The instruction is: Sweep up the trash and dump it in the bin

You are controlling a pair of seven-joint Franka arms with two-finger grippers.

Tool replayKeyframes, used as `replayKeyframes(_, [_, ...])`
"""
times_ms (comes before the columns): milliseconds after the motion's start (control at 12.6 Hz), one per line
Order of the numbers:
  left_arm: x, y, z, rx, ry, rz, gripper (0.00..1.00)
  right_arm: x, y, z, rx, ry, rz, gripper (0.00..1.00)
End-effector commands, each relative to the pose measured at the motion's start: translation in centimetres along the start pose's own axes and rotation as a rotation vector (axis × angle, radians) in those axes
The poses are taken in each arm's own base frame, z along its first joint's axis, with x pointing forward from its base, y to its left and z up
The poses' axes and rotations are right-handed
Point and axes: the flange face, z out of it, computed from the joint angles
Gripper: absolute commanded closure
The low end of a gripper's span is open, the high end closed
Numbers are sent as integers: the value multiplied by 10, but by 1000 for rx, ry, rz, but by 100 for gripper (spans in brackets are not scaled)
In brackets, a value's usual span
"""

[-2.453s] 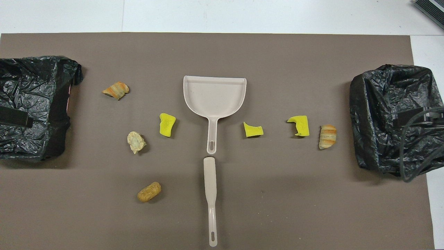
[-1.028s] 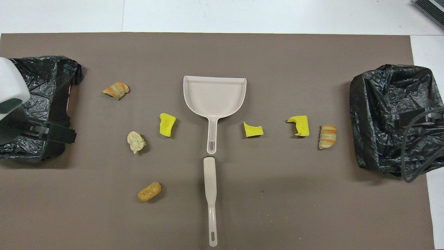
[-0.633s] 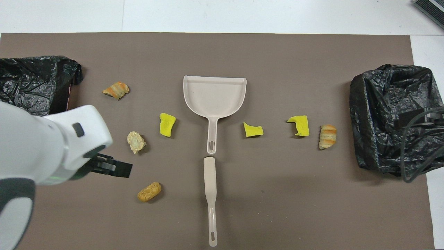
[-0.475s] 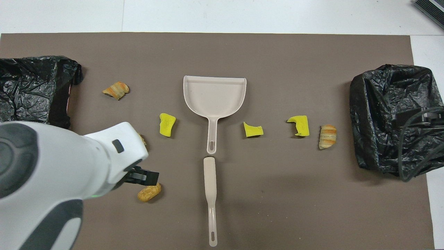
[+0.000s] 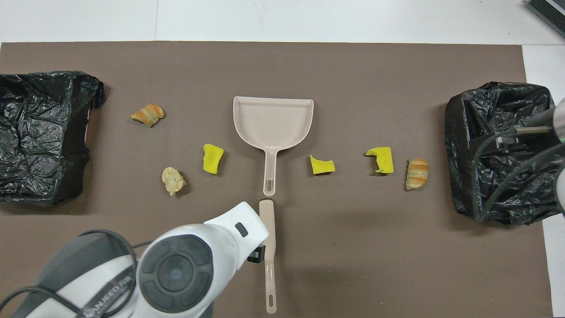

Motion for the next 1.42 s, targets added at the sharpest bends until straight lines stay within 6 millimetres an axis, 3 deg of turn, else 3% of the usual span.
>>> replayKeyframes(0, [-23, 31, 45, -4, -1, -18, 0, 27, -20, 8, 19, 3, 1, 0])
replayKeyframes(79, [-27, 52, 67, 4, -10, -38, 0, 33, -30, 10, 20, 4, -8, 0])
replayKeyframes(316, [-45, 75, 112, -1, 0, -50, 0, 52, -66, 31, 22, 19, -12, 0])
replayKeyframes(475, [-54, 78, 131, 4, -3, -55, 0, 64, -93, 52, 23, 26, -20, 0])
replayKeyframes(712, [-63, 71, 145, 24, -26, -51, 0, 71, -146, 81, 17, 40, -4, 0])
replayKeyframes(870, [-65, 71, 146, 27, -29, -45, 11, 73, -182, 97, 23, 65, 29, 0])
replayKeyframes(1345, [-76, 77, 148, -11, -76, -58, 30, 65, -288, 155, 59, 106, 149, 0])
